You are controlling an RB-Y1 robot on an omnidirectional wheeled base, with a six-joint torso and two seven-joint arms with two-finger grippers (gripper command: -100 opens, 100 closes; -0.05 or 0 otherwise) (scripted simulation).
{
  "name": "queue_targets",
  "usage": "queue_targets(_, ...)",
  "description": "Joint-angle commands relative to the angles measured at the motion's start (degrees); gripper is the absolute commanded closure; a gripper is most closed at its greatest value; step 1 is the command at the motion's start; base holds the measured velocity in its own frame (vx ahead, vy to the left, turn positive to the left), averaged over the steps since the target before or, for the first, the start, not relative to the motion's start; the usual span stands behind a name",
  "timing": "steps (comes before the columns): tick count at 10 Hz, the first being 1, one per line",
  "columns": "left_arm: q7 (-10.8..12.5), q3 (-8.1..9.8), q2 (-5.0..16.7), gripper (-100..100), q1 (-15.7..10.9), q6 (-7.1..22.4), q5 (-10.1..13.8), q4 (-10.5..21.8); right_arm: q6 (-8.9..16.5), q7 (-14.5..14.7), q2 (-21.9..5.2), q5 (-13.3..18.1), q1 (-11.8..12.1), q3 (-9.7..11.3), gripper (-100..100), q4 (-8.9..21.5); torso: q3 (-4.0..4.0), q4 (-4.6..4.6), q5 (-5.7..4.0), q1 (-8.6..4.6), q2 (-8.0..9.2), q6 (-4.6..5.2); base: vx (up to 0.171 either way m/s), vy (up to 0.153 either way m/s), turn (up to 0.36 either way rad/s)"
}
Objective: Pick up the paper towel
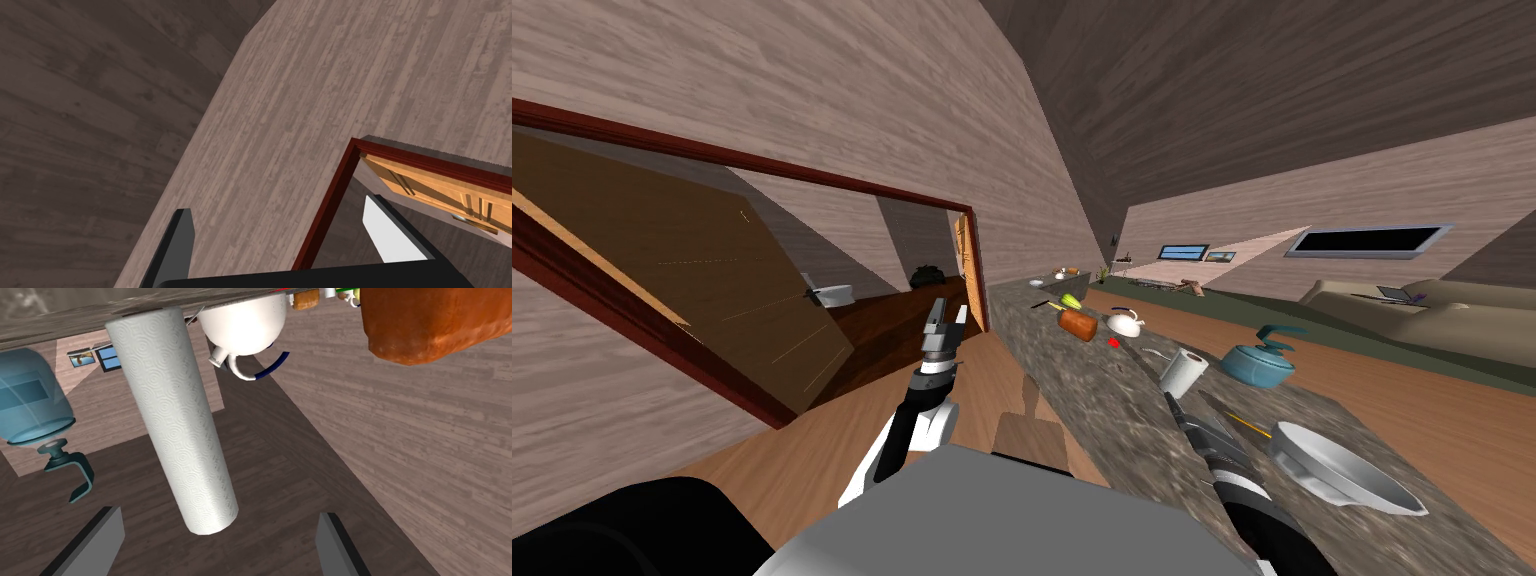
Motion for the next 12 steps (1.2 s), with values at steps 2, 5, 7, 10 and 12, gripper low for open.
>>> queue_targets(2, 0.00, 0.00, 0.00, 0, -0.01, 0.00, 0.00, 0.00, 0.36, 3.25, -0.21, 2.03, -1.83, -2.01, -100, 2.45, 0.06, 0.02, -0.03, -0.15, 0.12, -0.01, 0.034, 0.053, -0.033)
queue_targets(5, 0.00, 0.00, 0.01, 0, 0.00, 0.00, 0.00, 0.00, 0.94, 7.57, -0.78, 5.32, -4.29, -5.33, -100, 5.36, 0.03, 0.01, -0.05, -0.21, 0.05, 0.01, 0.072, 0.056, -0.077)
queue_targets(7, 0.00, 0.01, 0.01, 0, 0.00, 0.00, 0.00, 0.00, 1.22, 10.01, -1.17, 7.22, -5.88, -7.29, -100, 6.93, -0.02, -0.01, -0.05, -0.25, -0.04, 0.00, 0.095, 0.041, -0.054)
queue_targets(10, 0.00, 0.01, 0.01, 0, 0.00, 0.00, 0.00, 0.00, 1.62, 13.51, -1.84, 10.00, -8.57, -10.25, -100, 9.05, -0.04, -0.02, -0.08, -0.38, -0.06, -0.01, 0.111, 0.013, -0.044)
queue_targets(12, 0.00, 0.01, 0.02, 0, 0.01, 0.00, 0.00, 0.00, 1.51, 13.67, -1.94, 10.16, -8.90, -10.55, -100, 9.34, -0.16, -0.06, -0.12, -0.59, -0.27, -0.02, 0.115, -0.033, -0.013)
